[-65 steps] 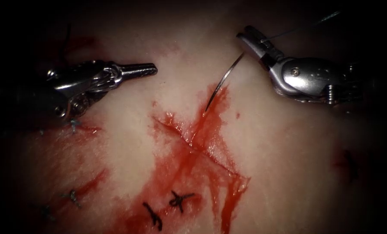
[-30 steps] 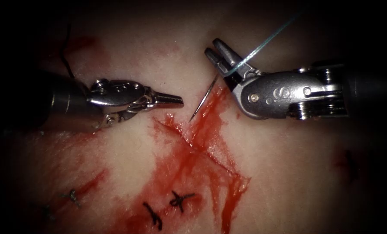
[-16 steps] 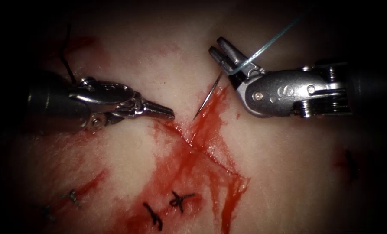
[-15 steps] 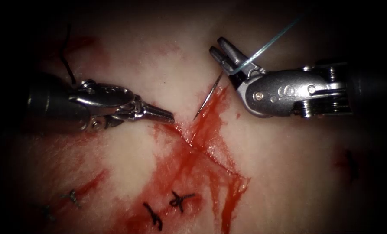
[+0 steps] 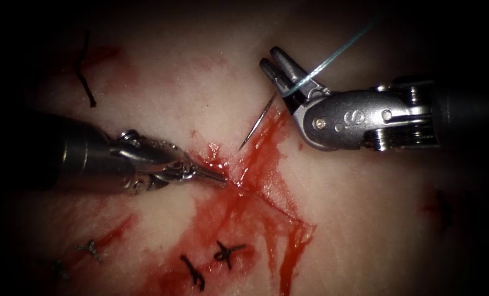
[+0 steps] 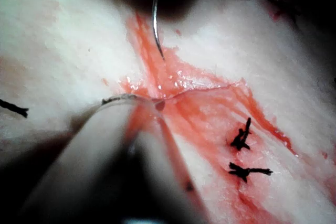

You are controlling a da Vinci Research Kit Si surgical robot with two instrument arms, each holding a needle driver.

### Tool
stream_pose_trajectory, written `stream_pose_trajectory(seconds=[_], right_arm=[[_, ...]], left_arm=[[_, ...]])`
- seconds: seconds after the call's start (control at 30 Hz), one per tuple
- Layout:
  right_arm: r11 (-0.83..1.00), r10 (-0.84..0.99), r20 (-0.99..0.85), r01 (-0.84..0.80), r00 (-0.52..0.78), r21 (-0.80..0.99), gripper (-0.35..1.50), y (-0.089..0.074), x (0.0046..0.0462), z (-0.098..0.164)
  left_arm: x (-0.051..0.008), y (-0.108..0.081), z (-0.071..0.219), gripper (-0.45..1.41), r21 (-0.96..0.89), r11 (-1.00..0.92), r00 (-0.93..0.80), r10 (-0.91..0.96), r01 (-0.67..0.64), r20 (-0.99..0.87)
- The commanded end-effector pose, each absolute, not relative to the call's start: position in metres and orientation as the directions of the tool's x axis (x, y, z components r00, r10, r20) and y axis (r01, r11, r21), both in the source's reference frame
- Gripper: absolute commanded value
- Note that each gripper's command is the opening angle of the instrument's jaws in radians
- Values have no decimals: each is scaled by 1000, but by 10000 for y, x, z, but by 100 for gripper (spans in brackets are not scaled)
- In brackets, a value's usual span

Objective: Wound Closure

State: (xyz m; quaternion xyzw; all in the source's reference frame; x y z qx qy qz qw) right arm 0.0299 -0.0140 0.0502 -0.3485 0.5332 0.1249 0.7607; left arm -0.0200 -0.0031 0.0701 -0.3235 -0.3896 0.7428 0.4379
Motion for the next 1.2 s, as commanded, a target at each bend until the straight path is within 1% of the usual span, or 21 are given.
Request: stream_pose_trajectory(seconds=[0.03,0.2,0.4,0.87,1.2], right_arm=[[736,-220,-893,-534,393,-417,-35,-143,310,502],[737,-317,-860,-467,401,-489,-35,-155,320,507],[740,-364,-829,-410,423,-534,-35,-162,321,513],[701,-451,-768,-352,455,-620,-35,-168,330,520],[662,-496,-740,-353,454,-661,-35,-168,340,521]], left_arm=[[-204,-35,707,-45,-858,-313,-413,901,-407,-133],[-199,-38,709,-45,-835,-330,-440,890,-440,-120],[-197,-38,709,-45,-825,-337,-444,888,-453,-119],[-194,-43,714,-45,-802,-354,-466,878,-480,-109],[-194,-44,714,-45,-800,-356,-466,878,-483,-110]])
